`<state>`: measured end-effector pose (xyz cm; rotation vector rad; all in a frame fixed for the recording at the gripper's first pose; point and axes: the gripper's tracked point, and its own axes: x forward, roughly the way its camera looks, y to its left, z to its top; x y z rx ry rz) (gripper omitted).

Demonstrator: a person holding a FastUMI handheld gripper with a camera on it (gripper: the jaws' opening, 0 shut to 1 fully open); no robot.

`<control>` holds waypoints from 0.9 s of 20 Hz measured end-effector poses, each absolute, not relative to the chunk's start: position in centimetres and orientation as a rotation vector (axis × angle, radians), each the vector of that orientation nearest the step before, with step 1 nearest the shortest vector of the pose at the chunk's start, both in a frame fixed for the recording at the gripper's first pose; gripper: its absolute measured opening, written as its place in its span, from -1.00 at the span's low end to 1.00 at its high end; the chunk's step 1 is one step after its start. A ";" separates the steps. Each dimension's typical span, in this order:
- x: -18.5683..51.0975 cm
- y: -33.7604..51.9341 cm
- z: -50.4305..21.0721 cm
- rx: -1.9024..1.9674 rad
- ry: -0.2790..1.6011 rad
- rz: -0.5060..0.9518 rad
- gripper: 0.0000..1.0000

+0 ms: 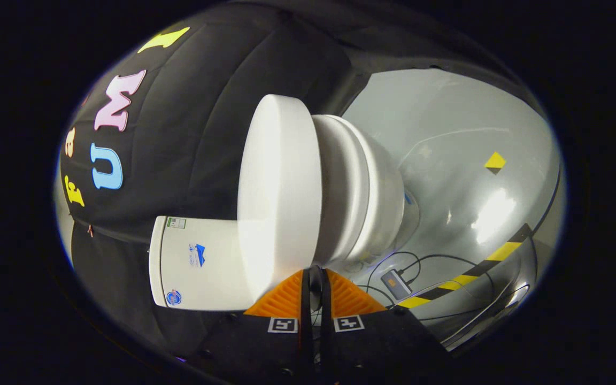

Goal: Open the toilet lid.

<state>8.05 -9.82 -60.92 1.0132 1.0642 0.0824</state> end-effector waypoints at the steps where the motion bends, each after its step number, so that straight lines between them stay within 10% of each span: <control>1: 8.2 -9.5 -59.7 0.995 1.053 0.074 -0.80; 18: 9.1 -1.0 -45.4 0.436 0.937 -0.107 -0.80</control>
